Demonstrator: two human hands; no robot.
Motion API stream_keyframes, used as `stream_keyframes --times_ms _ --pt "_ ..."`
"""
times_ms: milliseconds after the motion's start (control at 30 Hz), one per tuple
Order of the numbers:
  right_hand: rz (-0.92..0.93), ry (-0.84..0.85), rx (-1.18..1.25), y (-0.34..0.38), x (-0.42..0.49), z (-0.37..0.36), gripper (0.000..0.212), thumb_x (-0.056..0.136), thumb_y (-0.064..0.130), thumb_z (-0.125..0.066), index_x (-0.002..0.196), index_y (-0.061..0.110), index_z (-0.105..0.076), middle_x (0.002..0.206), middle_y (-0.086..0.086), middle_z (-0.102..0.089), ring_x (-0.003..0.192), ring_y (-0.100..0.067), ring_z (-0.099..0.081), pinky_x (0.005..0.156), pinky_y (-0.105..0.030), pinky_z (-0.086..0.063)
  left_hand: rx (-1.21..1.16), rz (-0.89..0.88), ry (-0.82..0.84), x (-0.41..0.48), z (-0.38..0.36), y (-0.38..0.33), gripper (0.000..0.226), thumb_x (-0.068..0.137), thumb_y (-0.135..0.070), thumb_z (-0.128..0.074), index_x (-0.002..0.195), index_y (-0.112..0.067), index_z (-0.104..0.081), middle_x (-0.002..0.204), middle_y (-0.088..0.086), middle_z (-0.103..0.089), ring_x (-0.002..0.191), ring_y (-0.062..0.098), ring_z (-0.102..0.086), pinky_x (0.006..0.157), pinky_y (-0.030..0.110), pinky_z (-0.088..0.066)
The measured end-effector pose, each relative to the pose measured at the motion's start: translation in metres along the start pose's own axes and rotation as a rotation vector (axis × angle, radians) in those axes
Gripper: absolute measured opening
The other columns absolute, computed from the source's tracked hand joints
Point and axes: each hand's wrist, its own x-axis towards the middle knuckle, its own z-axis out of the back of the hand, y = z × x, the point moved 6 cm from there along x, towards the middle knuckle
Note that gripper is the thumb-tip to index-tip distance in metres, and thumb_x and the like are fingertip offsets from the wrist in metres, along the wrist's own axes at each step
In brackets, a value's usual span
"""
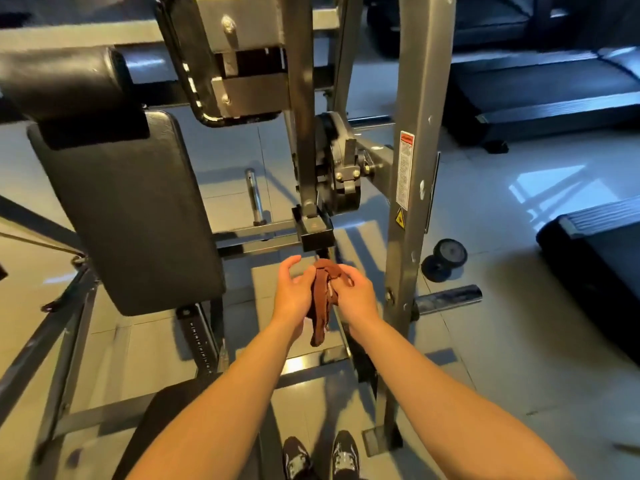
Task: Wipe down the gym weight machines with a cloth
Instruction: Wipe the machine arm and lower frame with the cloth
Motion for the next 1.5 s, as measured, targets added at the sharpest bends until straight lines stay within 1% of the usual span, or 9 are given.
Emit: stream_keyframes --times_ms 167,367,567,733,933,1067,1267,1400,1500 --pt "-0.161 0.031 0.007 -0.082 0.041 0.008 0.026 0.083 0.026 -0.053 0.092 0.026 -0.077 0.090 -0.008 -0.075 0.089 -0.028 -0.071 0.074 -0.045 -0.058 0.085 0.037 0.198 0.023 -0.039 0.075 0.025 0.108 -0.030 -0.043 0.109 -0.032 -0.068 0.107 -0.003 -0.073 0.095 0.010 -0.071 0.085 0.038 -0.060" --pt "-0.132 0.178 -0.266 -0.180 0.066 0.019 0.028 0.086 0.007 -0.050 0.089 0.007 -0.078 0.073 -0.008 -0.069 0.067 -0.016 -0.059 0.065 -0.035 -0.055 0.153 0.045 0.011 0.061 -0.040 0.199 0.016 0.097 -0.006 -0.062 0.098 -0.020 -0.069 0.105 0.000 -0.070 0.098 0.012 -0.066 0.084 0.024 -0.054" --pt "-0.109 0.092 -0.478 -0.239 0.089 0.054 0.041 0.102 0.010 -0.048 0.143 0.009 -0.051 0.146 -0.011 -0.047 0.132 -0.024 -0.044 0.109 -0.024 -0.030 0.284 -0.037 -0.048 0.057 -0.057 0.275 0.032 0.093 -0.001 -0.064 0.113 -0.026 -0.061 0.111 -0.016 -0.064 0.104 0.008 -0.063 0.086 0.012 -0.048" --pt "-0.092 0.103 -0.335 -0.286 0.115 0.052 0.040 0.108 0.019 -0.043 0.140 -0.004 -0.049 0.125 -0.014 -0.060 0.107 -0.009 -0.060 0.101 -0.033 -0.051 0.482 -0.122 0.186 0.052 -0.093 0.315 0.032 0.103 -0.016 -0.055 0.126 -0.036 -0.063 0.151 -0.009 -0.047 0.141 0.012 -0.042 0.115 0.026 -0.035" --pt "0.071 0.075 -0.291 -0.288 0.133 0.038 0.028 0.105 -0.002 -0.037 0.117 -0.017 -0.057 0.100 -0.020 -0.065 0.080 -0.007 -0.059 0.079 -0.003 -0.044 0.587 -0.033 0.124 0.106 -0.090 0.342 0.039 0.107 -0.032 -0.046 0.144 -0.023 -0.055 0.160 0.000 -0.037 0.145 0.012 -0.035 0.107 0.013 -0.023" --pt "0.078 0.046 -0.276 -0.304 0.138 0.029 0.040 0.102 0.021 -0.032 0.113 -0.004 -0.061 0.102 -0.019 -0.068 0.090 -0.022 -0.064 0.082 -0.033 -0.054 0.468 -0.007 0.118 0.135 -0.089 0.345 0.038 0.105 -0.027 -0.051 0.142 -0.020 -0.058 0.155 0.003 -0.046 0.140 0.020 -0.045 0.115 0.024 -0.033" --pt "-0.032 0.000 -0.309 -0.322 0.135 0.034 0.040 0.106 0.018 -0.039 0.145 0.013 -0.046 0.139 -0.007 -0.056 0.124 -0.016 -0.054 0.090 -0.003 -0.037 0.442 -0.171 0.226 0.058 -0.090 0.334 0.034 0.109 -0.029 -0.044 0.129 -0.053 -0.054 0.134 -0.052 -0.038 0.142 -0.015 -0.021 0.106 0.001 -0.020" --pt "-0.003 -0.047 -0.296 -0.327 0.142 0.033 0.041 0.104 0.033 -0.037 0.138 0.019 -0.055 0.131 -0.003 -0.062 0.119 -0.017 -0.059 0.094 -0.020 -0.045 0.399 -0.108 0.172 0.079 -0.089 0.340 0.031 0.108 -0.027 -0.046 0.131 -0.044 -0.058 0.138 -0.035 -0.050 0.133 -0.021 -0.030 0.103 -0.002 -0.021" --pt "0.061 -0.053 -0.429 -0.325 0.145 0.032 0.028 0.108 0.031 -0.041 0.119 0.014 -0.060 0.101 0.010 -0.063 0.092 0.001 -0.059 0.082 -0.013 -0.050 0.424 0.018 0.060 0.127 -0.089 0.346 0.037 0.106 -0.027 -0.049 0.142 -0.024 -0.056 0.157 0.000 -0.043 0.142 0.011 -0.041 0.111 0.014 -0.029"
